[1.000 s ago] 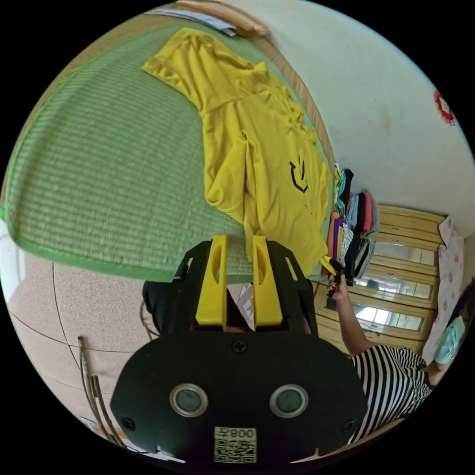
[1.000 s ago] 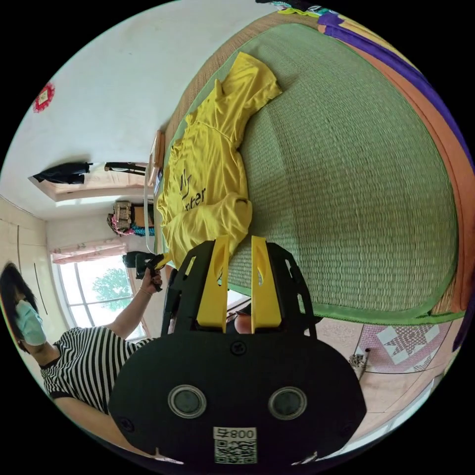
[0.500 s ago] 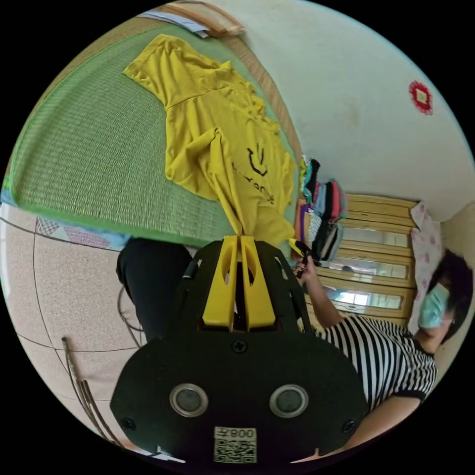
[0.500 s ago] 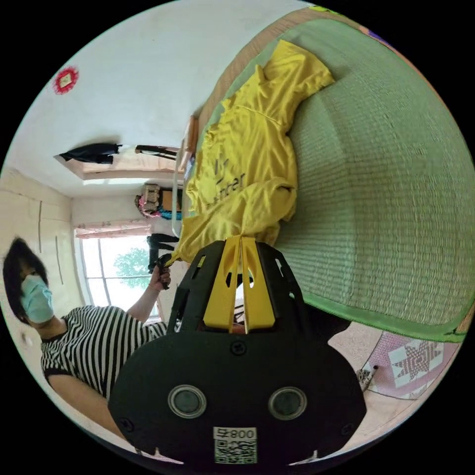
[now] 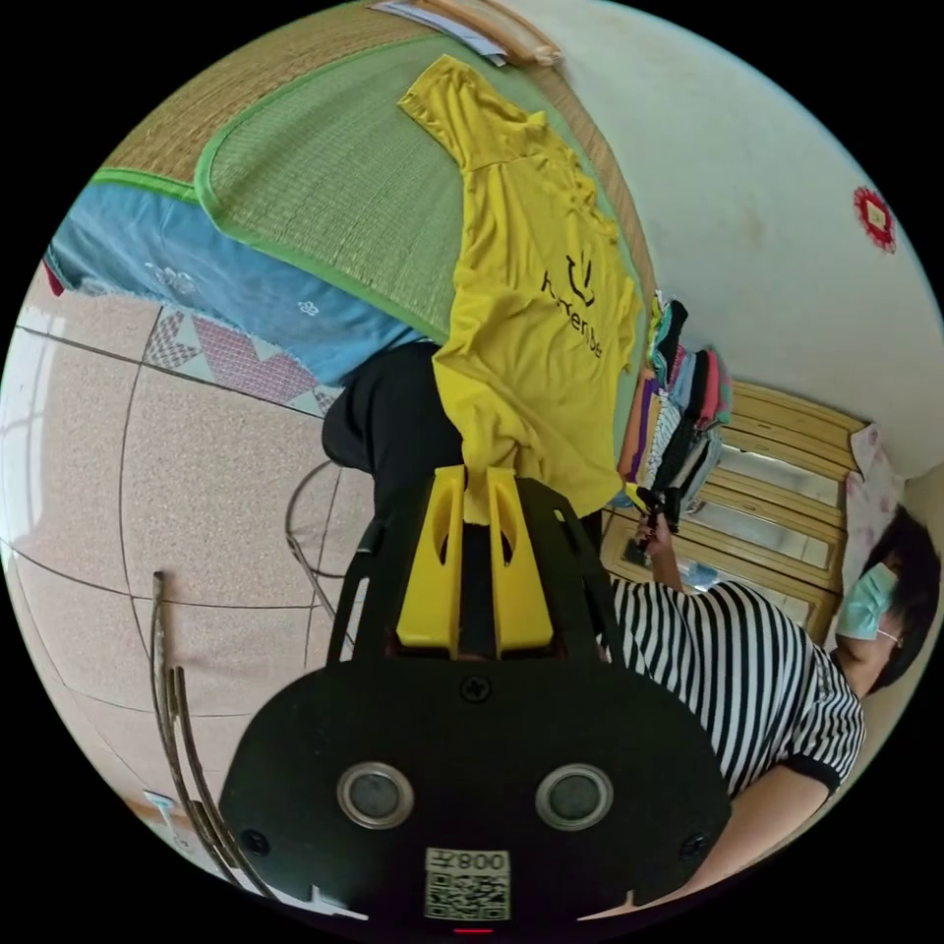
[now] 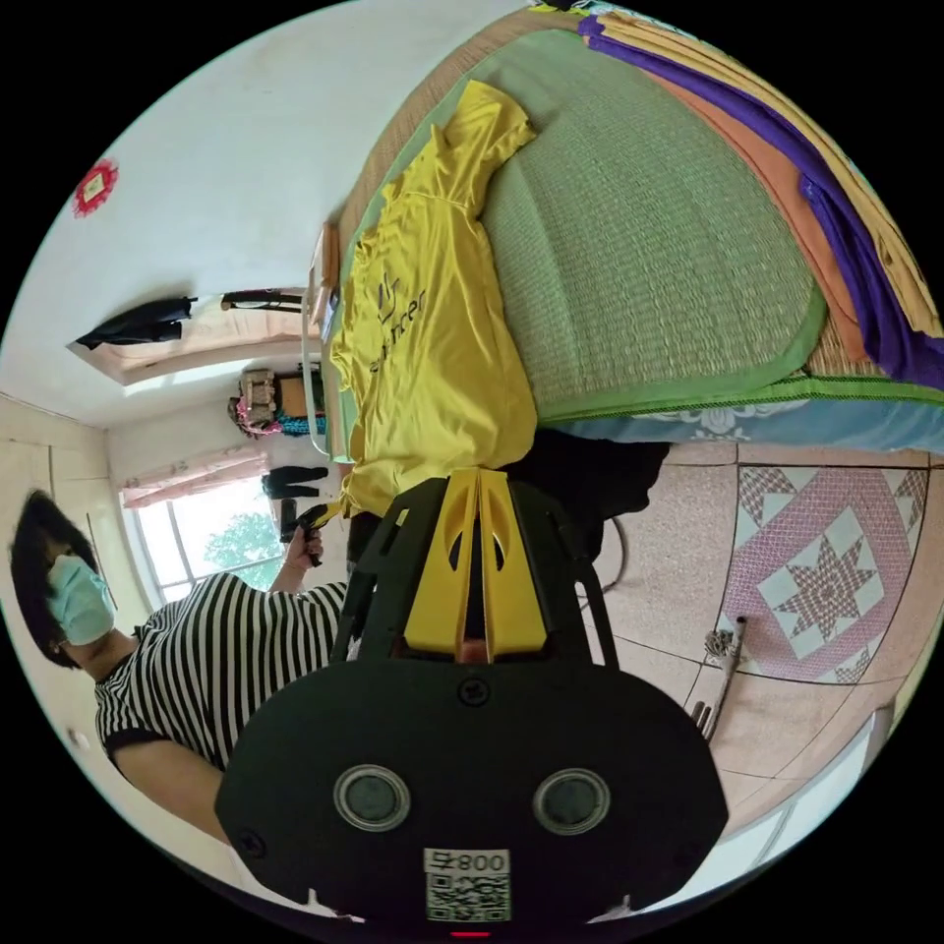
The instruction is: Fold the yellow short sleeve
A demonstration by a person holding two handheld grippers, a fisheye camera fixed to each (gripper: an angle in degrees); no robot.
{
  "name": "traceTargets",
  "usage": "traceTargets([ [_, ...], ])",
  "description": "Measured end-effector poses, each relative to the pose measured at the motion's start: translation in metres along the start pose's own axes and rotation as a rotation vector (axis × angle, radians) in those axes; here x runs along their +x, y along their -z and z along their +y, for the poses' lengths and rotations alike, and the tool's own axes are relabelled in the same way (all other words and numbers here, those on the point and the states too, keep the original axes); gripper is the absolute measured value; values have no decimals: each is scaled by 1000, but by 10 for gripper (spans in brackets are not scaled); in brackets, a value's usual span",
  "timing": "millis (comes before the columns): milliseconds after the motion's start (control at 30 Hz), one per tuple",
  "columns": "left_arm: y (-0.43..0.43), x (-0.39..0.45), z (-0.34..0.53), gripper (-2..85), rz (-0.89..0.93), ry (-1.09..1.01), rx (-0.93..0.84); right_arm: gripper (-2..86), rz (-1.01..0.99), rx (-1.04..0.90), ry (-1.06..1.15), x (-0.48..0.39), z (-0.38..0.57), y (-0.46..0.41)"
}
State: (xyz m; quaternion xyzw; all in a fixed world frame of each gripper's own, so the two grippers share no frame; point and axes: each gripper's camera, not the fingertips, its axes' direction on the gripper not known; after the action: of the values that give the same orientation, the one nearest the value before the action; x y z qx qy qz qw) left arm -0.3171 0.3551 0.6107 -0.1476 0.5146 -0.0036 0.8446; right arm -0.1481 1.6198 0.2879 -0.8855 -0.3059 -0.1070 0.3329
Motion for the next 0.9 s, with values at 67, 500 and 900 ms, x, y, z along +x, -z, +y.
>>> traceTargets([
  [67,14,11,-2,46,-31,-15,17,0,33,-1,-5,-8,-4,0],
  [500,56,124,-109,27,-126,-158,140,1,332,10,229,-152,-141,-71],
  [900,111,220,-242,5,-340,-102,289,2,607,135,347,-261,-300,-92],
])
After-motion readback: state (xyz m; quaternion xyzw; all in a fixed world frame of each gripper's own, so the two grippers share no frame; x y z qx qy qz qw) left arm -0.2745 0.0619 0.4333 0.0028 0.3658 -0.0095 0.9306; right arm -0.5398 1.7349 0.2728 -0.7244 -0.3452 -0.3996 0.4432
